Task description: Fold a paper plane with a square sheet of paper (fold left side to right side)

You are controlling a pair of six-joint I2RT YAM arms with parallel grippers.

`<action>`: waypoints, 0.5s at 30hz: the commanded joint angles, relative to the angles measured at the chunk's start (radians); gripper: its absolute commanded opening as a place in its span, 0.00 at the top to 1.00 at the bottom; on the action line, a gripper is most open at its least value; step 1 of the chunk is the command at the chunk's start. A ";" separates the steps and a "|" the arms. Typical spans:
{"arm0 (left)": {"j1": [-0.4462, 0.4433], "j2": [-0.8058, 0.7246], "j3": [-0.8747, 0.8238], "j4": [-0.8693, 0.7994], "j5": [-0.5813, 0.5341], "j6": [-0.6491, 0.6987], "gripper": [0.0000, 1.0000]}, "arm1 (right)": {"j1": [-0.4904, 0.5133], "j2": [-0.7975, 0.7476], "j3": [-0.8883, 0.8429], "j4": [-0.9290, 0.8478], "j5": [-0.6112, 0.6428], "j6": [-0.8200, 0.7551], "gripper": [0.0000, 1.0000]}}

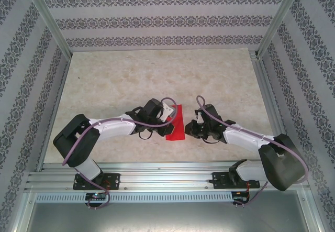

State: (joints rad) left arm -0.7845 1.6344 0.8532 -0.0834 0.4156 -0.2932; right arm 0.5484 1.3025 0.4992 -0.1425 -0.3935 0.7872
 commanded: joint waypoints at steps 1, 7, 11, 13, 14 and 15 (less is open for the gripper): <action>0.024 0.017 -0.009 0.049 0.048 0.000 0.90 | 0.033 0.054 0.000 0.104 0.015 0.043 0.89; 0.047 0.028 -0.020 0.046 0.072 0.008 0.89 | 0.070 0.141 0.030 0.122 0.024 0.053 0.89; 0.062 0.044 -0.019 0.041 0.083 0.018 0.89 | 0.077 0.175 0.036 0.082 0.043 0.055 0.89; 0.071 0.049 -0.019 0.036 0.090 0.025 0.89 | 0.077 0.186 0.036 0.057 0.052 0.048 0.89; 0.073 0.052 -0.017 0.033 0.091 0.028 0.89 | 0.077 0.192 0.036 0.045 0.056 0.045 0.89; 0.077 0.054 -0.018 0.029 0.091 0.032 0.88 | 0.078 0.195 0.036 0.036 0.060 0.041 0.89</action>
State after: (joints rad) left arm -0.7261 1.6764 0.8440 -0.0708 0.4782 -0.2913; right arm 0.6155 1.4723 0.5194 -0.0681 -0.3805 0.8227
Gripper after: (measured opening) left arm 0.116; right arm 0.108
